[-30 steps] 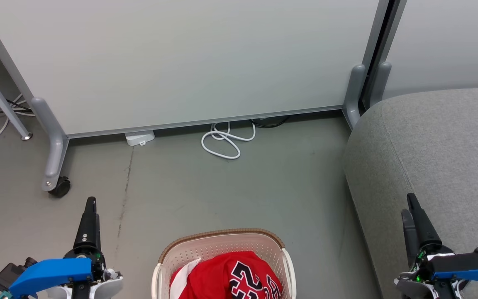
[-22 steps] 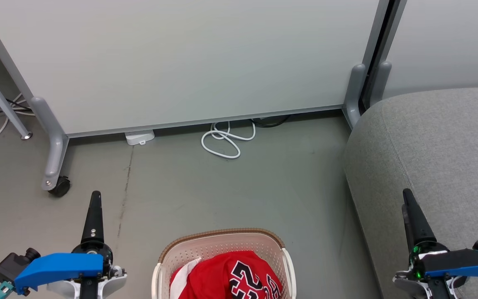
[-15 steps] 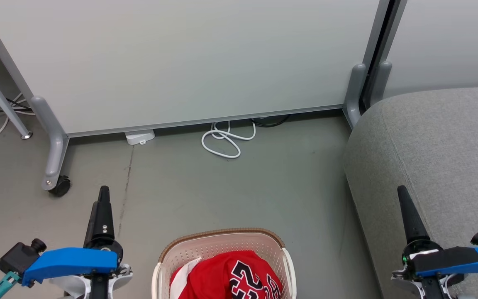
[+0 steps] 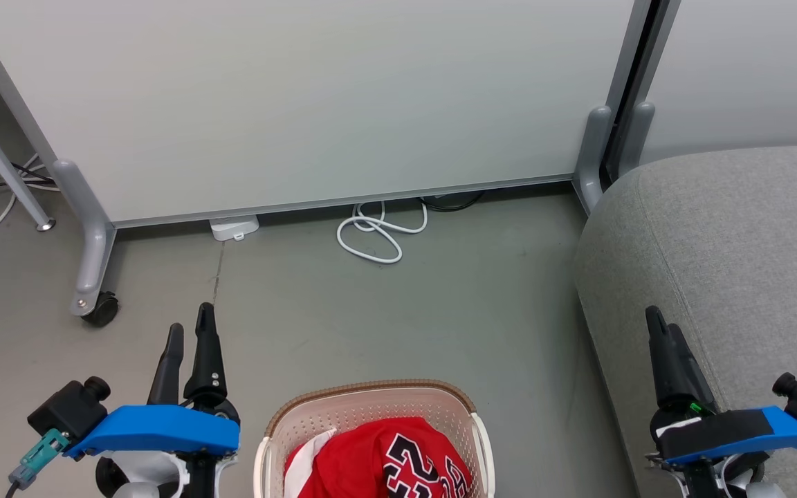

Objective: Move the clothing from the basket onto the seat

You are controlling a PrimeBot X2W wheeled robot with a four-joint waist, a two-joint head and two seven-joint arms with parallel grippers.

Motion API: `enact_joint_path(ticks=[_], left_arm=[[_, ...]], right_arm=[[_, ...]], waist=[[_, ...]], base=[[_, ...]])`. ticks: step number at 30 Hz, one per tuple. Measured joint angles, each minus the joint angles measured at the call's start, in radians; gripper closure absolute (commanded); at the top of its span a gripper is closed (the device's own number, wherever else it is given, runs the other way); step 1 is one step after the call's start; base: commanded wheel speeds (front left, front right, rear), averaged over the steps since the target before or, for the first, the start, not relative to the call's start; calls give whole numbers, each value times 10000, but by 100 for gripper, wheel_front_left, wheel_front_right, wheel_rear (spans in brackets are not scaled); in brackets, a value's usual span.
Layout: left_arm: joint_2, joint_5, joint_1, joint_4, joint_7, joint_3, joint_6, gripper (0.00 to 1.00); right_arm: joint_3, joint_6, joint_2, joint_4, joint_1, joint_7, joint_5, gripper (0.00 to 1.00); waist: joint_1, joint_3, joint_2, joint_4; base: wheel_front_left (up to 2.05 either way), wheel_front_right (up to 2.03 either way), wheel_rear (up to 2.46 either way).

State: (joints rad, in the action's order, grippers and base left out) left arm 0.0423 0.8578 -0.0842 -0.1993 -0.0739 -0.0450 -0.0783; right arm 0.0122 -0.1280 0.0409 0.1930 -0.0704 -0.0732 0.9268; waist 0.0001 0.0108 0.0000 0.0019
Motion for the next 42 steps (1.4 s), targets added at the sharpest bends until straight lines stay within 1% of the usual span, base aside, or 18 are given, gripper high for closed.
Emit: enact_joint_path(ticks=[8, 20, 31, 42], left_arm=[[13, -1381, -35, -192, -251, -171, 190, 0], [84, -3108, -214, -506, -616, -550, 416, 0], [113, -4272, -355, -623, -880, -809, 604, 0], [134, -5290, -434, -757, -1143, -1030, 704, 0]], right_arm=[[-35, 0, 6, 102, -35, -251, -1262, 0], [-8, -10, 15, 211, -92, -616, -3026, 0], [-52, -10, 21, 257, -178, -884, -4362, 0], [-117, -12, 29, 265, -185, -1143, -5490, 0]], waist=[[0, 0, 0, 11], [-2, 15, 0, 31], [-2, 39, 0, 46], [-2, 13, 0, 99]], base=[[0, 0, 0], [0, 0, 0], [0, 0, 0], [0, 0, 0]])
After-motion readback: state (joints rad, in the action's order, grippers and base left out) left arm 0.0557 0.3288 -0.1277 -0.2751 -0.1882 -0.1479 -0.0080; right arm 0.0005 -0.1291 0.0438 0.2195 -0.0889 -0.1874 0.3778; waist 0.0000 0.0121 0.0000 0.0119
